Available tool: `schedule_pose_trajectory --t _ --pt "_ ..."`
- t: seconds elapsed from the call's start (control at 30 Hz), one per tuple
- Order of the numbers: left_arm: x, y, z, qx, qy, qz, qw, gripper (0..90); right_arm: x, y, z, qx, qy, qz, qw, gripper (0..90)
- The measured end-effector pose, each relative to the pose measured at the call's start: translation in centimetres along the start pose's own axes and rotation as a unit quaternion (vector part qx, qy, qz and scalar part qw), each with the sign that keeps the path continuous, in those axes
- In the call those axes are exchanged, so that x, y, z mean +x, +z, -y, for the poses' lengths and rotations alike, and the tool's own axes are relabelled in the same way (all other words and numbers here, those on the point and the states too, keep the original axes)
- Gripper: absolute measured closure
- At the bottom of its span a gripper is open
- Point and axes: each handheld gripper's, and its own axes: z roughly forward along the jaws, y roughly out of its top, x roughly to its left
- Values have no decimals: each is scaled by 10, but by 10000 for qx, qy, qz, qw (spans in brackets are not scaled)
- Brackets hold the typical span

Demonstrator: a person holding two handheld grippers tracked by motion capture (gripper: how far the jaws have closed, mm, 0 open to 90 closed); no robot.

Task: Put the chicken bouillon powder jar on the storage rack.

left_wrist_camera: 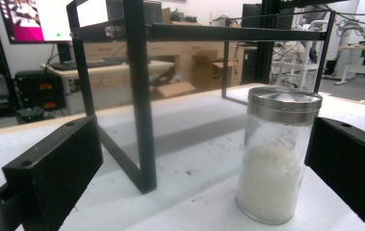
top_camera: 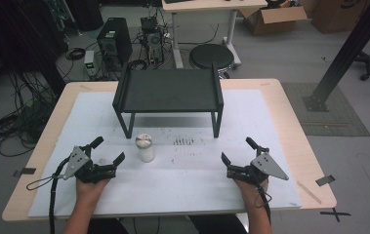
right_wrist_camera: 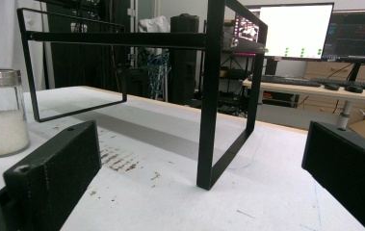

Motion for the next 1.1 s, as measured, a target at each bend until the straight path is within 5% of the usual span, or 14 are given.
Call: schedule_pose_trajectory --t 0.13,0.33,0.5,0.8,1.1 --pt "3 -1 -9 6 -86 136 9999 2 0 0 0 -16 -5 -5 10000 0" --pt "-1 4 -25 251 153 437 9986 2 0 0 0 -29 2 -18 10000 0" --pt "-4 10 -33 371 123 682 9969 2 0 -1 0 -36 5 -28 10000 0" --pt "-12 24 -42 741 98 1070 9914 2 0 -1 0 -57 -9 -41 10000 0" --pt "-21 41 -44 1135 147 1201 9861 2 0 -1 0 -73 -3 -62 10000 0"
